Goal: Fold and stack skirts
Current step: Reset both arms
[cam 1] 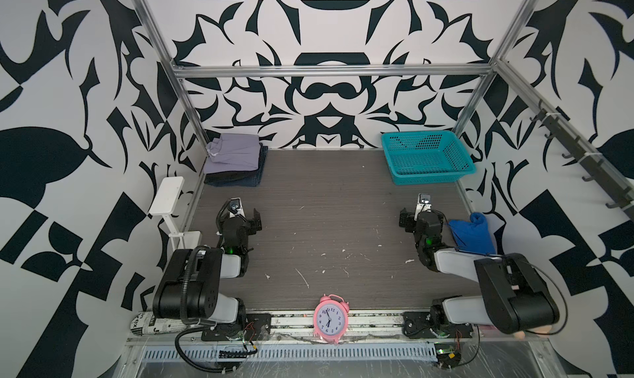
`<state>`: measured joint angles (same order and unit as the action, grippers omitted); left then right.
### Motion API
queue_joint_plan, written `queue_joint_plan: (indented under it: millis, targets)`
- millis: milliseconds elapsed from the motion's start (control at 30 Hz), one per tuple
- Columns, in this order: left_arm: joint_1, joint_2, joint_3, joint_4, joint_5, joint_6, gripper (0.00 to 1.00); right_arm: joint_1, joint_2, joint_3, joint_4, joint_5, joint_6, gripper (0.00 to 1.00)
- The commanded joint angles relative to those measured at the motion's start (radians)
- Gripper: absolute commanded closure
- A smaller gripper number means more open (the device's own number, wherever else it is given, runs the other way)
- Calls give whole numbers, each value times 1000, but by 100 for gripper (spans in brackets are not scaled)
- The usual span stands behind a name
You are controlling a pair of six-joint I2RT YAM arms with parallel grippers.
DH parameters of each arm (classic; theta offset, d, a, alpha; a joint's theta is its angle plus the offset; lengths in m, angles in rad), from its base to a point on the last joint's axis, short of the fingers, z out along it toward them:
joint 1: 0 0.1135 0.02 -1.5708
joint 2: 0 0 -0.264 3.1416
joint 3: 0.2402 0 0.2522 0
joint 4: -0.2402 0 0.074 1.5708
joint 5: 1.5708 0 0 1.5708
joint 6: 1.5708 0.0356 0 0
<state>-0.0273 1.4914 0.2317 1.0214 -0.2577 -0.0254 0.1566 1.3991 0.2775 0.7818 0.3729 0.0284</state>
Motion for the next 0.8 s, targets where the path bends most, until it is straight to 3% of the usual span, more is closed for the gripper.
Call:
queue_joint_plan:
  millis: [0, 67, 100, 233, 767]
  targets:
    - [8, 100, 31, 168, 45, 10, 1, -5, 104, -45, 343, -67, -45, 0]
    - [12, 53, 79, -2, 38, -11, 0, -3, 206, -47, 458, -83, -83, 0]
    - [26, 34, 118, -108, 47, -35, 1, 0, 185, -32, 392, -78, -81, 1]
    - [88, 57, 149, -135, 100, -80, 1, -39, 169, 67, 178, -70, -6, 1]
    - [87, 60, 153, -137, 103, -84, 1, -54, 173, 76, 170, -140, -13, 0]
